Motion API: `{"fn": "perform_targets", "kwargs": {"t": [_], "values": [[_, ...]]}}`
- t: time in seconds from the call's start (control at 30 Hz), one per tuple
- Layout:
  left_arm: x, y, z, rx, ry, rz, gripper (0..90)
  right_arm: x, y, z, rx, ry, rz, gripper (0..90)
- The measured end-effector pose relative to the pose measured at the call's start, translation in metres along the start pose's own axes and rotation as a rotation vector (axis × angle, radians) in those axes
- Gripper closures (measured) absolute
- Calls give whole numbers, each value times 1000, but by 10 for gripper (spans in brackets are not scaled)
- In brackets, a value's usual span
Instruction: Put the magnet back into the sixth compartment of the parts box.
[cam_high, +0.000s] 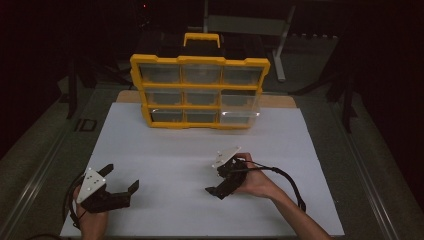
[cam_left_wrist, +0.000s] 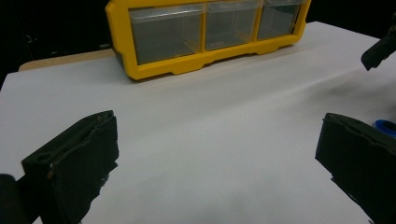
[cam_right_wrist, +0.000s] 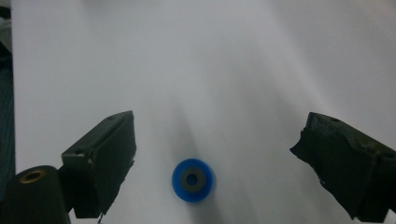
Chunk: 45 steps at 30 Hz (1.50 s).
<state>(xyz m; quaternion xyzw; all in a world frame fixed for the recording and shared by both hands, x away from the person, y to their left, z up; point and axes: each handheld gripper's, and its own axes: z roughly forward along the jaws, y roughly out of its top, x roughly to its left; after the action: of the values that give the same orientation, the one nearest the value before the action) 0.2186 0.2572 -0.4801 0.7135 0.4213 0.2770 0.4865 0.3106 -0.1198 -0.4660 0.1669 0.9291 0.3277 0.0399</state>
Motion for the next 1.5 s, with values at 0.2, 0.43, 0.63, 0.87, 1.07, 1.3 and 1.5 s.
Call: {"fn": "perform_targets", "kwargs": {"t": [0.2,0.43,0.63,0.87,1.07,1.3,1.5], "values": [[0,0,0,0,3,-1,0,0,-3,6,24,-5,-1,105],[0,0,0,1,4,-2,0,-1,-7,12,53,-14,-4,105],[0,0,0,1,5,-3,0,-1,-11,17,86,-12,-7,109],[0,0,0,2,3,-2,0,1,-14,21,106,-19,-28,111],[0,0,1,4,2,-2,0,5,-17,26,131,-22,-42,129],[-1,0,1,6,3,-2,0,7,-20,29,151,-25,-41,134],[-1,0,1,6,3,-3,0,8,-20,31,170,-25,-47,147]]}}
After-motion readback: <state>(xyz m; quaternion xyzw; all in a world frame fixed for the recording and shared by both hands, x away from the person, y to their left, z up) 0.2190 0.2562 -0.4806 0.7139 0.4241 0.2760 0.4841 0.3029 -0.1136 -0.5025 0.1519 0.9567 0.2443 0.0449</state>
